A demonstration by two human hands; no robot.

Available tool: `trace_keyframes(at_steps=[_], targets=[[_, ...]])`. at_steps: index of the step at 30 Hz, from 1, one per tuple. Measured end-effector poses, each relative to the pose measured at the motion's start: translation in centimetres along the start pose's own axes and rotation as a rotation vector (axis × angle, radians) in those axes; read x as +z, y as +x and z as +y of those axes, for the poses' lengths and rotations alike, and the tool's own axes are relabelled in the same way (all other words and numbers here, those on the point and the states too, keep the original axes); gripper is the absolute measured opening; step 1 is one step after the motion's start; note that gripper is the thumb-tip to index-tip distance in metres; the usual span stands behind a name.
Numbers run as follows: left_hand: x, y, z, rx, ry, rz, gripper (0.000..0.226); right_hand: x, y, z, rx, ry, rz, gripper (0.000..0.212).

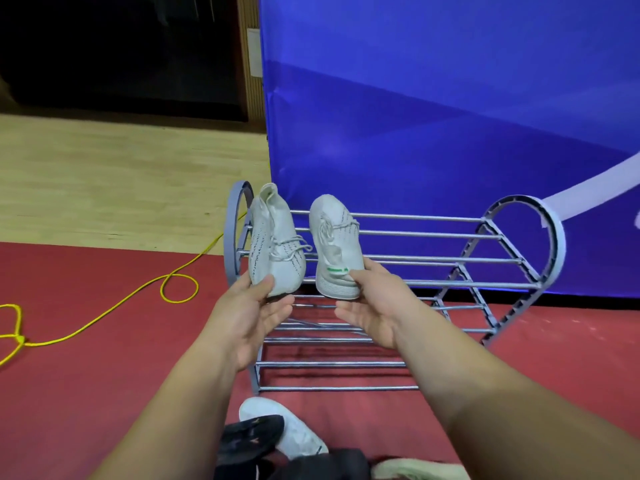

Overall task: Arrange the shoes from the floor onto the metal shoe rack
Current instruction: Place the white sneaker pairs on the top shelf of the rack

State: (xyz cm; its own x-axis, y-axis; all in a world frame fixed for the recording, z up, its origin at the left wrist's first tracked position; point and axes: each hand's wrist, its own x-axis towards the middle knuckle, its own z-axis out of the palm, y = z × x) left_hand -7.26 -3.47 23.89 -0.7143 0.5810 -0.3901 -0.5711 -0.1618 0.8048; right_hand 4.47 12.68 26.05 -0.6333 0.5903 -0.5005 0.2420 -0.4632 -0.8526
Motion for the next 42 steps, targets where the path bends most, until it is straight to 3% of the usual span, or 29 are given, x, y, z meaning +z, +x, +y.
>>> trace_keyframes(at_steps=[7, 12, 15, 27, 42], targets=[[0.6, 0.7, -0.4, 0.049, 0.126, 0.115, 0.047, 0.4, 0.1, 0.0, -0.009, 0.013, 0.023, 0.031], [1.6, 0.6, -1.3, 0.064, 0.054, -0.038, 0.068, 0.7, 0.1, 0.2, -0.016, 0.077, 0.032, 0.03], [1.4, 1.4, -1.8, 0.121, 0.025, -0.042, 0.081, 0.8, 0.1, 0.3, -0.03, 0.087, 0.044, 0.029], [0.6, 4.1, -1.2, 0.171, -0.079, 0.022, 0.085, 2.1, 0.9, 0.7, -0.036, 0.167, 0.044, 0.025], [0.1, 3.8, -1.1, 0.111, 0.039, -0.008, 0.083, 2.2, 2.6, -1.0, 0.07, 0.076, 0.158, 0.025]])
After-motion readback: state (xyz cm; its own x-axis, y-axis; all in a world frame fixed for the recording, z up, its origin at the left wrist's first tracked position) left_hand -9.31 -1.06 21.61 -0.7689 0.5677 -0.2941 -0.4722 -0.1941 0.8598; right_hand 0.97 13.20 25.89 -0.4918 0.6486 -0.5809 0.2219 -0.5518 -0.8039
